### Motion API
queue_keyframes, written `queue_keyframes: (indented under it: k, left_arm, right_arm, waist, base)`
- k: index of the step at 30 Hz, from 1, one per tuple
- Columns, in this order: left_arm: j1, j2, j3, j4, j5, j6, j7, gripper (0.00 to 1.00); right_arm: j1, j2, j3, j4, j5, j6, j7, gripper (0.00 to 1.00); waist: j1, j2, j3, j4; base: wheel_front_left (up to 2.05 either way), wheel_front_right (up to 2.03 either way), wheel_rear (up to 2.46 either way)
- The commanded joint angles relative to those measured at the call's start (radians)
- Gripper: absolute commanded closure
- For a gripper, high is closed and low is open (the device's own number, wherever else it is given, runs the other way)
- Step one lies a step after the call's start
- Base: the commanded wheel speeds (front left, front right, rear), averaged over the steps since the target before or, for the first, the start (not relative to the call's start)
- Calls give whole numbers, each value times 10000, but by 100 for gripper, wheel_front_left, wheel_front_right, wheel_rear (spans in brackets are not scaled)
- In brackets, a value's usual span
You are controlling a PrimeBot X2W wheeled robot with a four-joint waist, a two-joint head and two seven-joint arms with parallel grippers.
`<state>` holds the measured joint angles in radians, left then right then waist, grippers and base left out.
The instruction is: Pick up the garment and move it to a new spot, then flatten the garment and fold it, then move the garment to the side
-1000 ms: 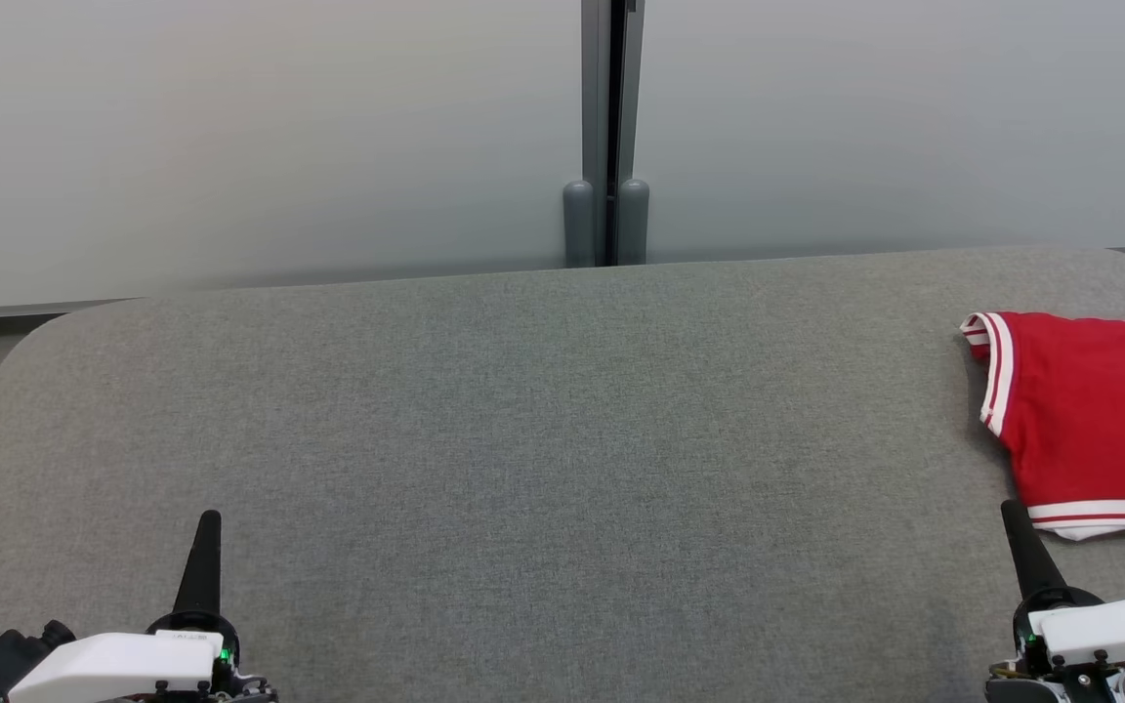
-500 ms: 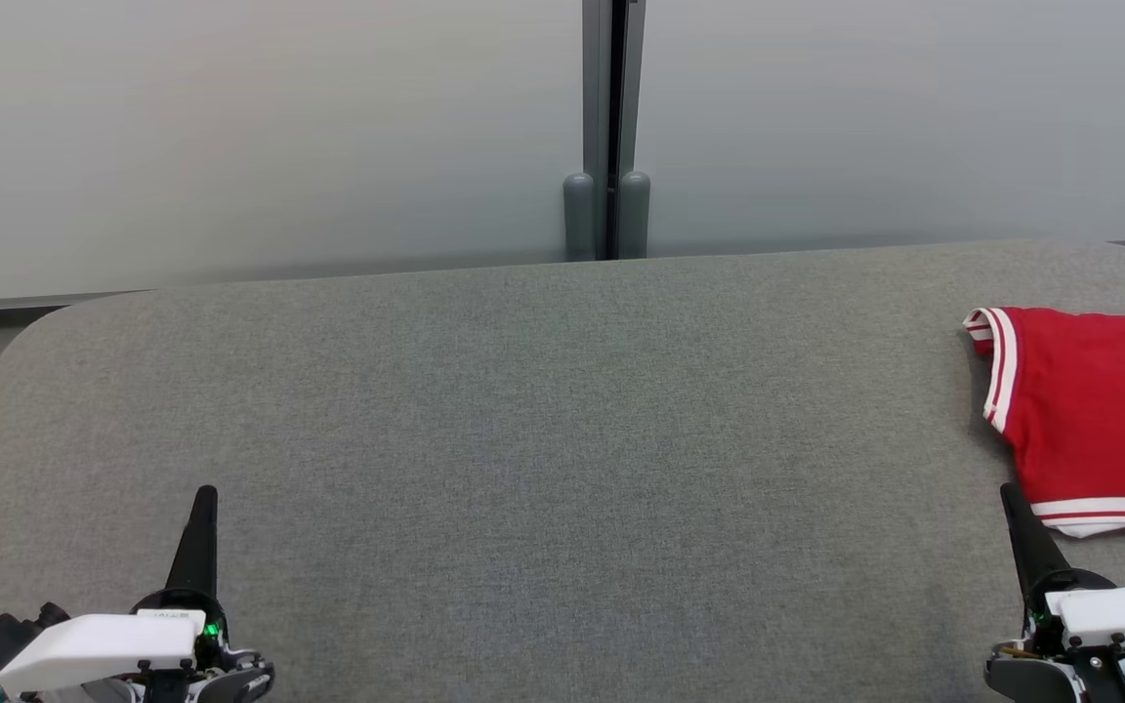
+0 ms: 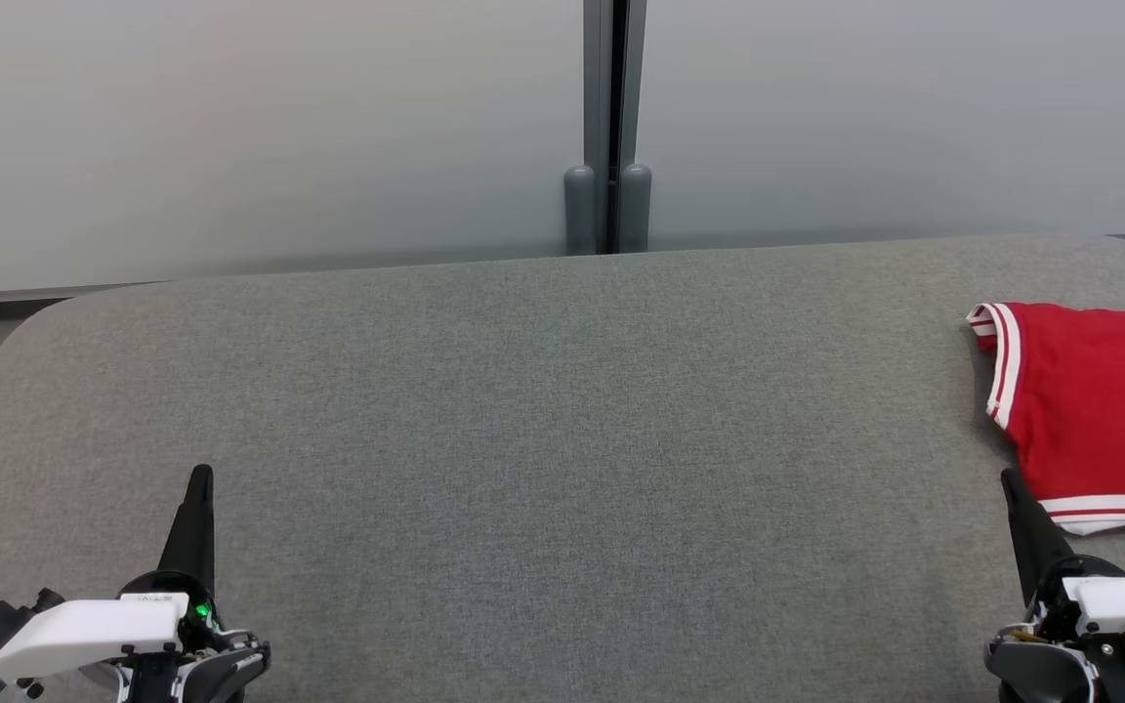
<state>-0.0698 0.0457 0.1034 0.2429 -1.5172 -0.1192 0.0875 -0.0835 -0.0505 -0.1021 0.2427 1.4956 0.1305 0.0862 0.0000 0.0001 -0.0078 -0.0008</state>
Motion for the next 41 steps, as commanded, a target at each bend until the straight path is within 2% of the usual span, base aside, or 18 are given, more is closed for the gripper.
queue_keyframes:
  k: [1, 14, 41]
  left_arm:
    - [-258, 65, 64, -2, -214, -66, 57, 100]
    - [-499, 73, 133, 38, -1008, -162, 297, 100]
    - [-465, 72, 128, 34, -967, -141, 297, 100]
  right_arm:
    - [-155, -26, -64, 4, 218, 4, 89, 100]
    - [-319, -9, -156, 32, 1239, 4, 327, 100]
    - [-292, -12, -141, 32, 1179, 4, 320, 100]
  waist:
    - [0, -1, 10, 1]
    - [0, -1, 109, 8]
    - [0, -1, 109, 8]
  base:
    - [0, 0, 0]
    - [0, 0, 0]
    - [0, 0, 0]
